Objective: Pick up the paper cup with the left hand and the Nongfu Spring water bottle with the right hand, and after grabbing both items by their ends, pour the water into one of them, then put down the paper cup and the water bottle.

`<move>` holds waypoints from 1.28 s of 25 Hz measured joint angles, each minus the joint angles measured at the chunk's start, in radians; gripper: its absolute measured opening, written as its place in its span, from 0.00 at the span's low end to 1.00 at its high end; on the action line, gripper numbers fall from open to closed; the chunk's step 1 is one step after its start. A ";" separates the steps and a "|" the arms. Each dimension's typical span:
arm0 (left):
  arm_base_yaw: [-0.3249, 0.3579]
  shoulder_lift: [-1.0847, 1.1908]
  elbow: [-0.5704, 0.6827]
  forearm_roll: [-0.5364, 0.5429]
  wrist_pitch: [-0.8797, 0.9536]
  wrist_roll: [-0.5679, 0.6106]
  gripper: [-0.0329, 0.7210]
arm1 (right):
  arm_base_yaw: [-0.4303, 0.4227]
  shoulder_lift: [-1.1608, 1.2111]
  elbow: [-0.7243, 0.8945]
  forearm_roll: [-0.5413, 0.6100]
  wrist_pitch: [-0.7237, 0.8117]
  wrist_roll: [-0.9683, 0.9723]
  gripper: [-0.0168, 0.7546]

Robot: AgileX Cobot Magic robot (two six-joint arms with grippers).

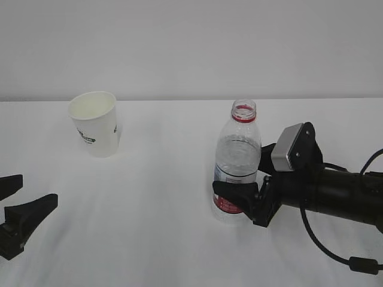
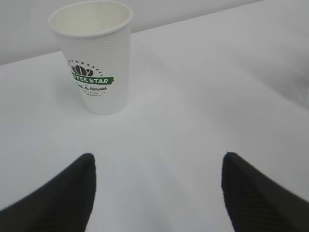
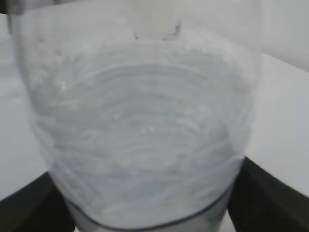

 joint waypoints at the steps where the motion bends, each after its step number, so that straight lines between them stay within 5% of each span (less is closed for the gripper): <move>1: 0.000 0.000 0.000 0.000 0.000 0.000 0.83 | 0.000 0.000 0.000 0.000 0.000 0.000 0.85; 7: 0.000 0.000 0.000 0.000 0.000 0.000 0.82 | 0.000 0.000 0.000 -0.003 0.000 0.000 0.71; 32: 0.000 0.000 0.000 -0.002 0.000 0.000 0.79 | 0.000 -0.137 0.000 -0.005 0.069 0.017 0.70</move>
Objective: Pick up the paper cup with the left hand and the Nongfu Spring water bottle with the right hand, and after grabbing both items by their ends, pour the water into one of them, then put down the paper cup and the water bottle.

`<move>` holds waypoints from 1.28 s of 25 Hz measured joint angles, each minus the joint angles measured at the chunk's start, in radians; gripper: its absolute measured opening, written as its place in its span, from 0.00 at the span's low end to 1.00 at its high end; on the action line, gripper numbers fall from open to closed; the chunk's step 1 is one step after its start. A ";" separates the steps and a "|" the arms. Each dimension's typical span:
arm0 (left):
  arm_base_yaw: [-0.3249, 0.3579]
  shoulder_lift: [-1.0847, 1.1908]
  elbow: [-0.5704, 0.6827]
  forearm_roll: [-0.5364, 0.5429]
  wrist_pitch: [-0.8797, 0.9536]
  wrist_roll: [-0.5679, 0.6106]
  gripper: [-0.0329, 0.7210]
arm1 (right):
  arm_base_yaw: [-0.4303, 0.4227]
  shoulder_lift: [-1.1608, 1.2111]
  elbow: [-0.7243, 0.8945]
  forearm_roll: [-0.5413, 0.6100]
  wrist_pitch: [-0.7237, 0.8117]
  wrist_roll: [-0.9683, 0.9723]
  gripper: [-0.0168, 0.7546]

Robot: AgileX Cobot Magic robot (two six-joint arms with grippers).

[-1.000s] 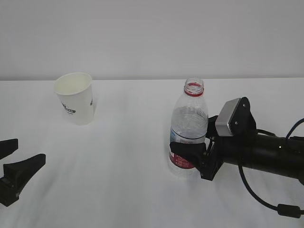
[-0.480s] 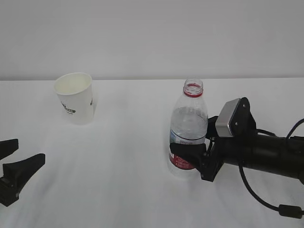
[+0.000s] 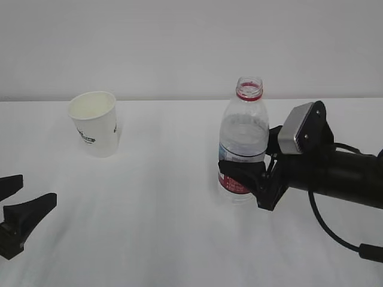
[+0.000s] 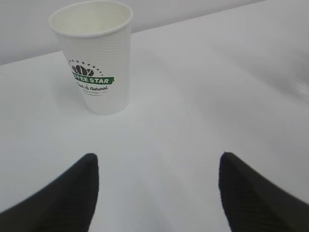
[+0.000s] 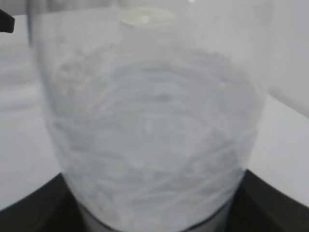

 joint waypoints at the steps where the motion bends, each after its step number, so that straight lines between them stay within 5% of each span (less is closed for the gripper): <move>1: 0.000 0.000 0.000 0.000 0.000 0.000 0.79 | 0.000 -0.009 0.002 0.007 0.007 0.008 0.70; 10: 0.000 0.000 0.000 0.000 0.000 0.000 0.79 | 0.000 -0.086 0.006 0.060 0.020 0.044 0.70; 32: 0.000 0.000 0.000 0.000 0.000 0.000 0.79 | 0.000 -0.287 0.222 0.467 0.117 -0.080 0.70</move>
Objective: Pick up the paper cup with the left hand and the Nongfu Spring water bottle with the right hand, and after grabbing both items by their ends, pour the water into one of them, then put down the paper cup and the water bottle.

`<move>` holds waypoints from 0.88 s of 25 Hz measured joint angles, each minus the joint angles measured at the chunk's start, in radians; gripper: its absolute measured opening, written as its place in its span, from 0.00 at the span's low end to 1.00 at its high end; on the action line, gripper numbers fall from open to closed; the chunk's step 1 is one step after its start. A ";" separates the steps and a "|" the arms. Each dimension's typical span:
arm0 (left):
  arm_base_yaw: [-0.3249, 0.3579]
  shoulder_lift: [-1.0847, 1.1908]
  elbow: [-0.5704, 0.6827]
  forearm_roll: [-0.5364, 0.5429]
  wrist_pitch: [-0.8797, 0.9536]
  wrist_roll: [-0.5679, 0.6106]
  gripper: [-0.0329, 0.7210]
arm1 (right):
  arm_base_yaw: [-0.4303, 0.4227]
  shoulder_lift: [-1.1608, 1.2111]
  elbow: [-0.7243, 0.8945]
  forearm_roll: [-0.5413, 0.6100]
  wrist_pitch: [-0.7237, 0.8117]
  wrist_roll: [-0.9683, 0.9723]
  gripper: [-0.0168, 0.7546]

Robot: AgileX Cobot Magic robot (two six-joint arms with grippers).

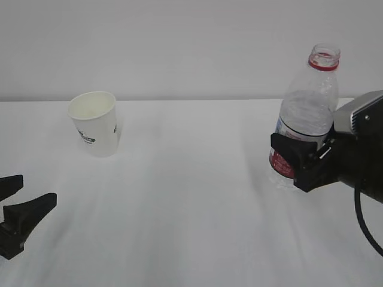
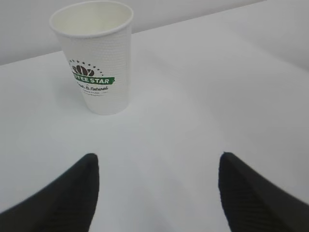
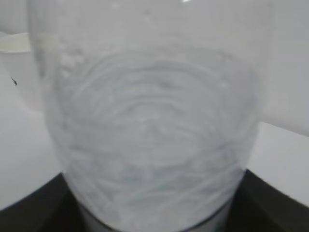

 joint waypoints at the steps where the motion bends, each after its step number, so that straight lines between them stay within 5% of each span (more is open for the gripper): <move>1: 0.000 0.000 0.000 0.000 0.000 0.000 0.79 | 0.000 -0.009 0.011 0.009 0.006 -0.002 0.70; 7: 0.000 0.000 0.000 -0.035 0.000 0.000 0.79 | 0.000 -0.039 0.047 0.073 0.020 -0.031 0.70; 12: 0.000 0.000 -0.002 -0.042 0.000 0.000 0.90 | 0.000 -0.041 0.049 0.075 0.021 -0.035 0.70; 22: 0.000 0.038 -0.123 -0.046 0.000 -0.037 0.95 | 0.000 -0.041 0.049 0.075 0.021 -0.036 0.70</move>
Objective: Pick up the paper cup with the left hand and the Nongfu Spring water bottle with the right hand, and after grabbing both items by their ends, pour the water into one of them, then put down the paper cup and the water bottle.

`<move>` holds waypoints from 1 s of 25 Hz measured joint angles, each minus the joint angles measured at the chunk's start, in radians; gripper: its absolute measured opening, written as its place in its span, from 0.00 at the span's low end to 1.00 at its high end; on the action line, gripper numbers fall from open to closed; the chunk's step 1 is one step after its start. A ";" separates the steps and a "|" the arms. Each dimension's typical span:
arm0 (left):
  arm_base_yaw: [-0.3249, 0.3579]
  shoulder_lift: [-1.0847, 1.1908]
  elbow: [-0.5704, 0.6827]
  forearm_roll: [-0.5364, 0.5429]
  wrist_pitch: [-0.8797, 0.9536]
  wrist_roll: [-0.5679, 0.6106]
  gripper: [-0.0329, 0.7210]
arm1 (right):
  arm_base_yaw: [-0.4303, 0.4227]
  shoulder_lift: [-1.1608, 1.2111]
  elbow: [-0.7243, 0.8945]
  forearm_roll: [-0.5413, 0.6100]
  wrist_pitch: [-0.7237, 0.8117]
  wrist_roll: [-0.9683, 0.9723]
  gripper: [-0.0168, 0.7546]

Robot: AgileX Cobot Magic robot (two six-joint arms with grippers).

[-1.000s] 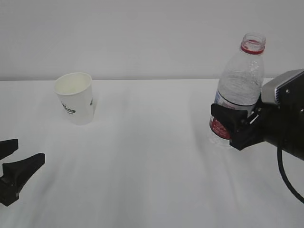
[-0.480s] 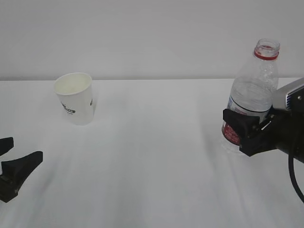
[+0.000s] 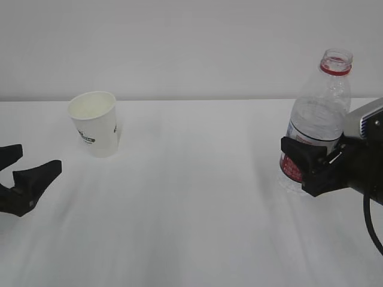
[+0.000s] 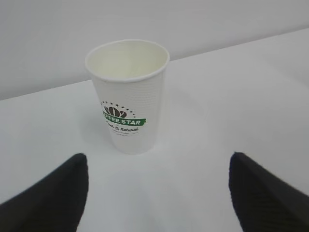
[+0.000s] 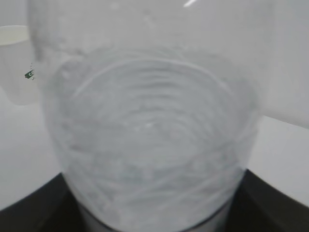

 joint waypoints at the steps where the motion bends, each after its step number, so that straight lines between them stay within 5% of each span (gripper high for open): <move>1: 0.000 0.012 -0.014 0.002 0.000 -0.007 0.95 | 0.000 0.000 0.000 0.000 0.000 0.000 0.70; 25: 0.000 0.339 -0.317 0.044 0.000 -0.048 0.96 | 0.000 0.000 0.000 0.000 -0.016 -0.001 0.70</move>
